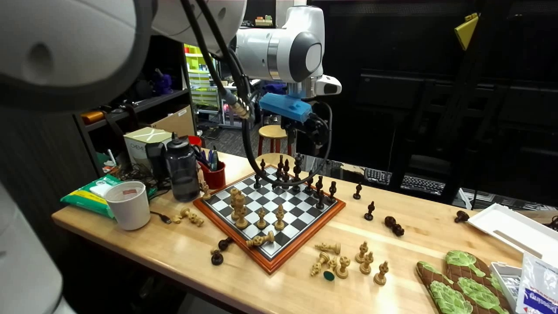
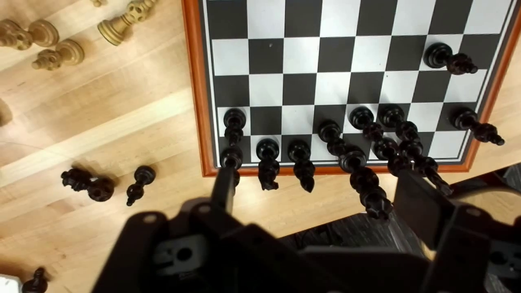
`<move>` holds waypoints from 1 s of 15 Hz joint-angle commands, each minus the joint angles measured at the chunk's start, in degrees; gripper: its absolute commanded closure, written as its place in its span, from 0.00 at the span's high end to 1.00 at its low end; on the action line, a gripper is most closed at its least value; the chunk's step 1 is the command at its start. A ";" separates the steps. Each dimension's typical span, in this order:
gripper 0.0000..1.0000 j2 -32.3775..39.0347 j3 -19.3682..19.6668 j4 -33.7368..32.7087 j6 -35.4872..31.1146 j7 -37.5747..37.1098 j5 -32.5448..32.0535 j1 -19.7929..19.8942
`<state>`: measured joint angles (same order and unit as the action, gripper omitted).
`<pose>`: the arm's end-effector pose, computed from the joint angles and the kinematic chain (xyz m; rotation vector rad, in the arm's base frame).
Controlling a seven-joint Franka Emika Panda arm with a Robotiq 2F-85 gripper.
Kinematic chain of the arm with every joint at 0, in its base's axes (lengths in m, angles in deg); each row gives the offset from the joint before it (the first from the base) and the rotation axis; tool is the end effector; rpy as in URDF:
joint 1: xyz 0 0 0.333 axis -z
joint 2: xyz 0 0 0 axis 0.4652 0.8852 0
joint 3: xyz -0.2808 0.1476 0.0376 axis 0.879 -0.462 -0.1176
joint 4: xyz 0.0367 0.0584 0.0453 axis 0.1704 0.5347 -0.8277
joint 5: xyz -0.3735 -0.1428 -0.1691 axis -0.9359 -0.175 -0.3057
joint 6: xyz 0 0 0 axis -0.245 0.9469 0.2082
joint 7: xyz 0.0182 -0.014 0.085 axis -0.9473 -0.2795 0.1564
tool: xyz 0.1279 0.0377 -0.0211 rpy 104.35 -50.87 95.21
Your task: Pick up one black chess piece from the counter and place it on the board.
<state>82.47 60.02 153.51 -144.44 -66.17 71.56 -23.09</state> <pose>0.6117 -0.0904 0.4842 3.0543 -0.6326 0.2578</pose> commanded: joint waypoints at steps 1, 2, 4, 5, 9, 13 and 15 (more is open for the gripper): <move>1.00 1.92 1.19 -3.15 1.85 -0.30 0.38 0.73; 1.00 2.61 1.61 -3.81 1.84 -0.40 0.23 1.02; 1.00 3.85 2.52 -4.83 1.21 -1.10 0.39 1.59; 1.00 4.57 2.94 -5.33 0.67 -0.90 0.82 1.88; 1.00 8.18 4.75 -8.26 -0.05 -1.38 1.30 3.17; 1.00 11.22 6.39 -11.35 -0.64 -2.47 1.86 4.48; 1.00 12.23 7.10 -12.27 -1.07 -2.79 2.57 5.18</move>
<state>92.99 66.31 143.81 -145.54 -68.00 72.59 -18.90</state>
